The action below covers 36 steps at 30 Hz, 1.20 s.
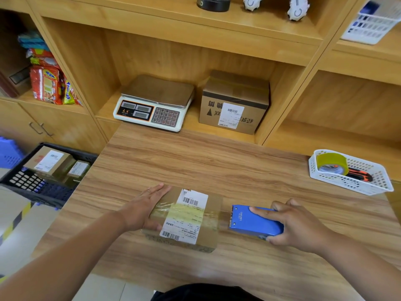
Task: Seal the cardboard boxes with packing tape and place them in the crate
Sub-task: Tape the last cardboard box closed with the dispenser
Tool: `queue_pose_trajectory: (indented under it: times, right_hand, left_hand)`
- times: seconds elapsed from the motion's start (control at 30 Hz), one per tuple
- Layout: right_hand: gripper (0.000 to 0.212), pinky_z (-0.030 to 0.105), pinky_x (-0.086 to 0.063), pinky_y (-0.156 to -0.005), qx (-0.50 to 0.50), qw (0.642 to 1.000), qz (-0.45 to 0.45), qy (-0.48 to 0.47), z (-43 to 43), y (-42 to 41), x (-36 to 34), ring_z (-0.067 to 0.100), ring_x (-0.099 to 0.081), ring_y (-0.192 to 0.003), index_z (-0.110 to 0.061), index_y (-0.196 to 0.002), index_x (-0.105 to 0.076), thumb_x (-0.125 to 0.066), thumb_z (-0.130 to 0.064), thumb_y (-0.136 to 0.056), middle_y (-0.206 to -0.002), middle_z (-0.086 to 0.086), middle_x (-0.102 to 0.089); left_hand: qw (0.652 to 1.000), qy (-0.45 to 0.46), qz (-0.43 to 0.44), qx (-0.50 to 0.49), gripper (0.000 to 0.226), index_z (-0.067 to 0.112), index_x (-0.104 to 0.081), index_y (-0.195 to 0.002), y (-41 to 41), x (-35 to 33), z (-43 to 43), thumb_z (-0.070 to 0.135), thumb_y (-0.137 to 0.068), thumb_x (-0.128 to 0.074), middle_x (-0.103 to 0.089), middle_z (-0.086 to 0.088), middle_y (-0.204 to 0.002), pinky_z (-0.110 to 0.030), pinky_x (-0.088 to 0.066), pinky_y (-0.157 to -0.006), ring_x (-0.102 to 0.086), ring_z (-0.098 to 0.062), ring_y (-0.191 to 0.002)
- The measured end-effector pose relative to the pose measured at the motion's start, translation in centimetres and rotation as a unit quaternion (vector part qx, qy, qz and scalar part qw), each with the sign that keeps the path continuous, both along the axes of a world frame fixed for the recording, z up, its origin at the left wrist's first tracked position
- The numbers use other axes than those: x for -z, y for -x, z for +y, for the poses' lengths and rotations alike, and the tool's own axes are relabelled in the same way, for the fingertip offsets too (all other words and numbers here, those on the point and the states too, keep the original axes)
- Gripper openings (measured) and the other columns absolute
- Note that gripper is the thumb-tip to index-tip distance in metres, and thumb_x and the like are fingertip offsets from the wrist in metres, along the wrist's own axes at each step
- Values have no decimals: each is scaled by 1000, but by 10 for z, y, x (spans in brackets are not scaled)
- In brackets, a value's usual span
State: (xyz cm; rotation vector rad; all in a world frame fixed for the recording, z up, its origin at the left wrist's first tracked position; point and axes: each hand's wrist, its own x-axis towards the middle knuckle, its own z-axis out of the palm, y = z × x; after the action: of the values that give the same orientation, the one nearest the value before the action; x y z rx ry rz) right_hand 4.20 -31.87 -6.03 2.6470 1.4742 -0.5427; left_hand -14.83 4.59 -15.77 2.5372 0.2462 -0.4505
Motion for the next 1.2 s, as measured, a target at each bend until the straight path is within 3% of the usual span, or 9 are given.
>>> queue_pose_trajectory:
  times: [0.3, 0.67, 0.93, 1.03, 1.2]
  right_hand:
    - [68, 12, -20, -67, 16, 1000, 7, -3, 2, -2, 32, 13, -29, -85, -82, -112, 9, -47, -70, -76, -88, -26, -32]
    - [74, 13, -21, -83, 69, 997, 24, -14, 20, 16, 51, 13, -33, -90, -62, -135, -4, -53, -64, -80, -93, -20, -35]
    - [74, 7, -18, -92, 53, 991, 41, -116, 61, 32, 17, 11, -32, -90, -63, -133, -19, -64, -58, -76, -90, -23, -37]
    - [74, 8, -17, -91, 25, 989, 26, -145, 87, 39, 2, 8, -27, -88, -64, -133, -17, -65, -57, -76, -88, -22, -35]
    - [74, 5, -18, -88, 8, 989, 5, -150, 111, 46, -20, 10, -25, -91, -69, -129, -10, -61, -58, -77, -88, -24, -34]
  left_hand:
    - [1000, -4, -8, 3, 126, 35, 18, -145, 0, 2, 1, 49, -66, -80, 11, 4, -158, -28, -5, -117, 5, -16, -146]
    - [1000, 11, -10, 1, 127, 35, 24, -141, 5, 3, 7, 58, -66, -76, 13, 5, -158, -32, -9, -118, 5, -16, -146]
    - [998, 60, -3, -12, 125, 19, 22, -145, 28, -3, 41, 59, -69, -69, 6, -3, -159, -15, -3, -112, 6, -10, -144]
    - [997, 74, -1, -16, 121, 21, 29, -140, 39, -4, 54, 50, -76, -70, -1, 0, -158, -16, -12, -112, -6, -12, -145]
    - [999, 42, 21, -6, 124, 17, 36, -134, 44, 2, 57, 42, -78, -72, -15, -1, -157, -31, -31, -111, -28, -16, -138]
